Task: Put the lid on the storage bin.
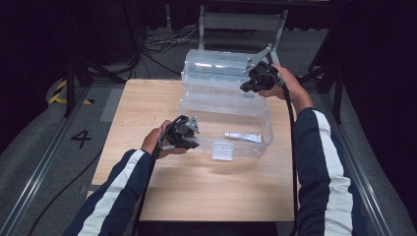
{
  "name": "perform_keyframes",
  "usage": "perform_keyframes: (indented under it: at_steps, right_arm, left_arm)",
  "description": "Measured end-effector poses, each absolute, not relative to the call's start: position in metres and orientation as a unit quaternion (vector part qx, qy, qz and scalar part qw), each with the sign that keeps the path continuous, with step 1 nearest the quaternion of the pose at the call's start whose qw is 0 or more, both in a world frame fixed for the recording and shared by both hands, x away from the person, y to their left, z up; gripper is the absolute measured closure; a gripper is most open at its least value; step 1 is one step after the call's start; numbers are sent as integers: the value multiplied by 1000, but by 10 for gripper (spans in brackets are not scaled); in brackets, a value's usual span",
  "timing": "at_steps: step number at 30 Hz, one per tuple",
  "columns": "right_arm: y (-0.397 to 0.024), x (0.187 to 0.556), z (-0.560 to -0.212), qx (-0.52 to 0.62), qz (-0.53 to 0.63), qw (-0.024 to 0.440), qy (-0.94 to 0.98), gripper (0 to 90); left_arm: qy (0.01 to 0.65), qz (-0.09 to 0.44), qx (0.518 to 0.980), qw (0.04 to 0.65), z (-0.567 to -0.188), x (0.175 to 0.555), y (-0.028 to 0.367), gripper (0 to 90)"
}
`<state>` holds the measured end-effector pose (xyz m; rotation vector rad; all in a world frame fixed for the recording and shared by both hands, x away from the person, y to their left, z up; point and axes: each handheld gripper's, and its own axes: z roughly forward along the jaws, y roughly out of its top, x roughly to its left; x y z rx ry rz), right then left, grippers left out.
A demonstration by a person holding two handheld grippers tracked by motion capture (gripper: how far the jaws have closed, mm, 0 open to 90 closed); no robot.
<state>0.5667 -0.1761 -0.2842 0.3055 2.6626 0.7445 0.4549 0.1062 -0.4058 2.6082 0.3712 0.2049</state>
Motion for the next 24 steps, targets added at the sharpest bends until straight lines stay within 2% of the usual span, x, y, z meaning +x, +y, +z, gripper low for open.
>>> perform_keyframes:
  at_steps: [24]
  right_arm:
    - [-175, 533, -283, 99, 264, 191, 940, 880]
  left_arm:
    - [146, 86, 954, 248, -406, 453, 105, 702]
